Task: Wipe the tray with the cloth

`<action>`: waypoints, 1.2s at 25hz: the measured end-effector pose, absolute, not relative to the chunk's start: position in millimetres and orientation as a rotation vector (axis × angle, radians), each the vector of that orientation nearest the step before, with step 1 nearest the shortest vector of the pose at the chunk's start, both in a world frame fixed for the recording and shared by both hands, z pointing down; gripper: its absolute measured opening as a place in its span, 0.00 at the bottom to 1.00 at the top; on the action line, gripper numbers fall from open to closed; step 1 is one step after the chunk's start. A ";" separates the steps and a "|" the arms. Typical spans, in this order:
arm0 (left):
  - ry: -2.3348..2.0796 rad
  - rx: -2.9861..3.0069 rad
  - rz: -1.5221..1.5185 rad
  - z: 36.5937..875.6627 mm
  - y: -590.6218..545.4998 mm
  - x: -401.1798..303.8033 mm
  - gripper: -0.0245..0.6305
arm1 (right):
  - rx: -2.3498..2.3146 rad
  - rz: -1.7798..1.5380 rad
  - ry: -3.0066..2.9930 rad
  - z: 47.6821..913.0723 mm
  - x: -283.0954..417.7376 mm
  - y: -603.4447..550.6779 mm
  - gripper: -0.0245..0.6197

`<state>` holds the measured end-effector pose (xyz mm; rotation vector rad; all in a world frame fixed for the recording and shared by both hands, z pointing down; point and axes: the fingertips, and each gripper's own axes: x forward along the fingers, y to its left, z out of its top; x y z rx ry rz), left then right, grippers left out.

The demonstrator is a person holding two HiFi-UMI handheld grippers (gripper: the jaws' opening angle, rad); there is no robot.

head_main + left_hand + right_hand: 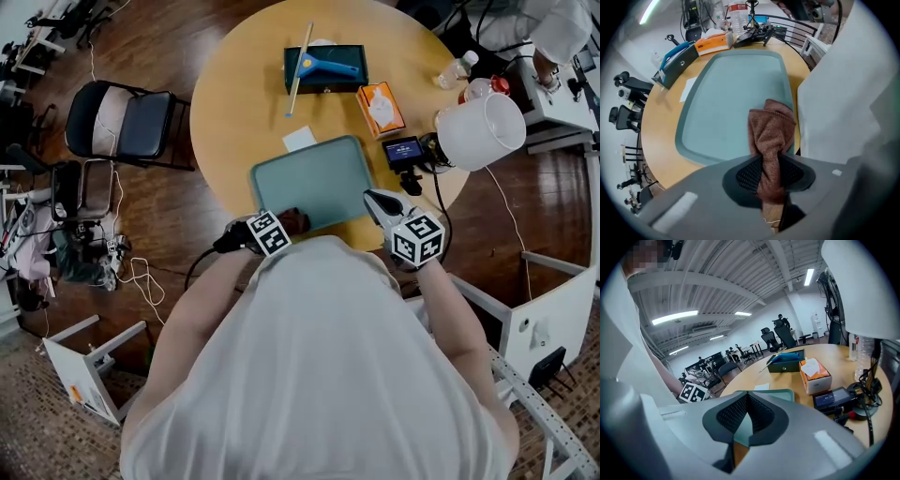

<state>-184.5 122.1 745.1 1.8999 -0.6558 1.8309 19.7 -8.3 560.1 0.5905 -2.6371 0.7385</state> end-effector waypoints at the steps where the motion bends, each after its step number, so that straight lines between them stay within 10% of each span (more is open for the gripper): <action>1: -0.650 1.916 1.842 744.5 120.6 -182.1 0.51 | 0.594 0.740 -2.633 561.2 21.4 -7.0 0.04; 17: -0.640 1.931 1.623 737.7 65.9 -57.8 0.51 | 0.660 0.774 -2.589 567.7 45.7 -16.6 0.04; 30: -0.545 1.900 1.852 744.9 96.8 -161.1 0.51 | 0.680 0.808 -2.582 575.7 49.3 -17.6 0.04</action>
